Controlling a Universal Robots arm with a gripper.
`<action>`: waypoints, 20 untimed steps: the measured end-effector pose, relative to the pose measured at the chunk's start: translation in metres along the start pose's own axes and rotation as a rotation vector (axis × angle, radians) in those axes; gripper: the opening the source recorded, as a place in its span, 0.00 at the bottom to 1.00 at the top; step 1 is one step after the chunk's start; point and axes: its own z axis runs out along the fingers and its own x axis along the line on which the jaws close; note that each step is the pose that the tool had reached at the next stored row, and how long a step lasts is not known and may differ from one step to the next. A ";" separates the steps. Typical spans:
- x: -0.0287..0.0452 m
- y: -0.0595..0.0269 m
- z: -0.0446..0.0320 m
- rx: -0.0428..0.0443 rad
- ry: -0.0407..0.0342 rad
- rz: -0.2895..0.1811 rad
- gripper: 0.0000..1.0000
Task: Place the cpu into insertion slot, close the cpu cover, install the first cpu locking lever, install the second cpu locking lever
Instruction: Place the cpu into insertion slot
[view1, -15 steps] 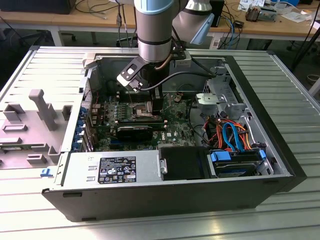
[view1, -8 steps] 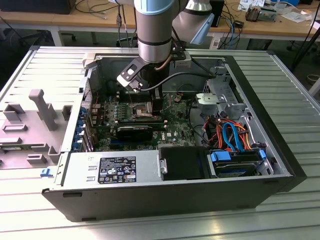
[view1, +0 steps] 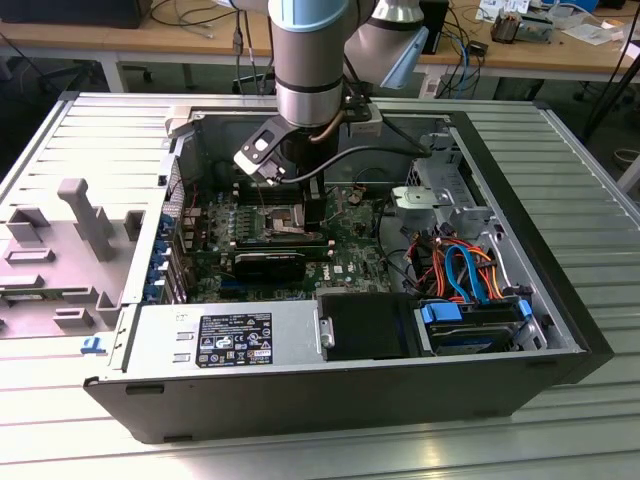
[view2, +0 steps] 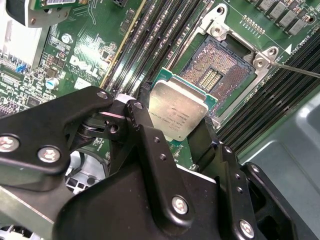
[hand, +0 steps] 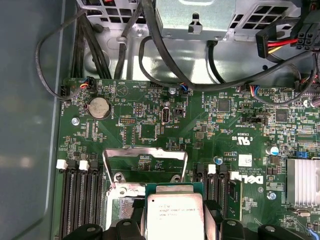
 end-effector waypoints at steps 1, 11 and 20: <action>0.0000 0.0000 0.0002 0.0000 0.0000 0.000 0.55; 0.0001 -0.0001 0.0023 0.0000 0.0000 0.000 0.55; 0.0001 -0.0002 0.0041 0.0000 0.0001 0.000 0.55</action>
